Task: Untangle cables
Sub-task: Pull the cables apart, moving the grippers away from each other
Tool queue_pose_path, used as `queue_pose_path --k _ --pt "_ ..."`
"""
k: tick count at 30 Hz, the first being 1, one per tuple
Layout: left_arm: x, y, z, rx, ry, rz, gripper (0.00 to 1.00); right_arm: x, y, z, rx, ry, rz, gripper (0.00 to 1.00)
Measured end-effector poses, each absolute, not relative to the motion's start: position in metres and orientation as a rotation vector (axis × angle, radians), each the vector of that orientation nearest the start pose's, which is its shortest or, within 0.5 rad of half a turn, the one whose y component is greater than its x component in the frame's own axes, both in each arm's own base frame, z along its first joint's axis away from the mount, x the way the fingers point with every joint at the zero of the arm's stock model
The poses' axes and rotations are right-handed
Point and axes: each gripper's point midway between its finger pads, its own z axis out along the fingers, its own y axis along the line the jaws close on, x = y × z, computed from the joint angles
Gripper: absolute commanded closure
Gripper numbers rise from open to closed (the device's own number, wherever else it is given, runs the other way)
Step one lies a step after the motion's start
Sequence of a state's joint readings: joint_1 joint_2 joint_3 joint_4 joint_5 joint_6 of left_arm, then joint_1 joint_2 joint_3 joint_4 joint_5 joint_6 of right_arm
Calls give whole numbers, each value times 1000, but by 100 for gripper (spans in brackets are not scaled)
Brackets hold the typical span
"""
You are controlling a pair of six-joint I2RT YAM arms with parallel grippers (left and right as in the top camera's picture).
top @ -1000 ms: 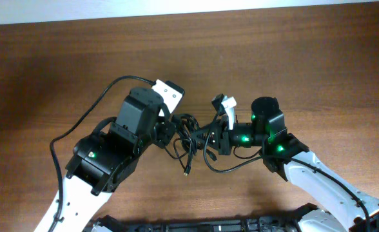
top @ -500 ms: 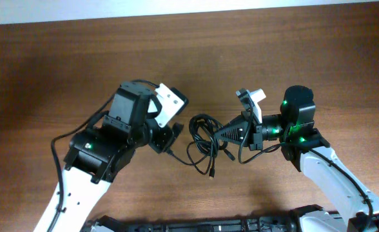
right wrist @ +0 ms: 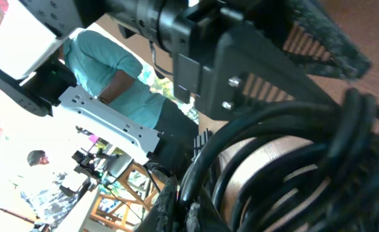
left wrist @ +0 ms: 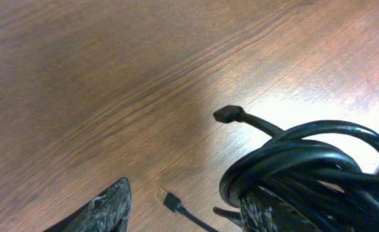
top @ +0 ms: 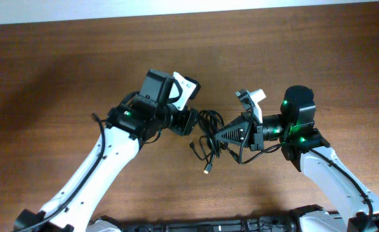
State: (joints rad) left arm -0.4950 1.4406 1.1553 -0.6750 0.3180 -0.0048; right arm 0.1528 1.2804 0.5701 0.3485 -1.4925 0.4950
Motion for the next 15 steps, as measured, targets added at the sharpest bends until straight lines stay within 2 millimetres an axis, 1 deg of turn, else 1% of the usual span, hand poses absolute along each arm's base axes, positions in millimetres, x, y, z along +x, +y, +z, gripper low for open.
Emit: queue_pose_path --k 2,5,7,8,10,11,12,13,14,15 --pt "304 -231 163 748 2468 -635 41 222 208 221 -769 1830 1834 96" --pt "305 -247 158 777 2455 -710 38 222 208 221 -769 1830 1836 96" --pt "303 -254 158 795 2441 -747 38 222 208 221 -769 1830 1836 96" --pt "304 -256 160 799 2430 -759 41 222 208 221 -769 1830 1835 96" --pt "304 -260 160 804 2421 -774 62 222 208 221 -768 1830 1835 96" --pt "305 -265 158 815 2412 -785 68 223 208 221 -764 1832 1831 96" --pt "302 -278 152 851 2406 -805 76 223 208 220 -759 1836 1827 96" --pt "299 -283 146 866 2415 -813 84 223 208 220 -756 1838 1829 96" --pt "299 -293 140 896 2401 -823 99 223 208 220 -754 1840 1832 96" --pt "297 -303 130 917 2409 -838 100 224 207 220 -747 1845 1834 96"
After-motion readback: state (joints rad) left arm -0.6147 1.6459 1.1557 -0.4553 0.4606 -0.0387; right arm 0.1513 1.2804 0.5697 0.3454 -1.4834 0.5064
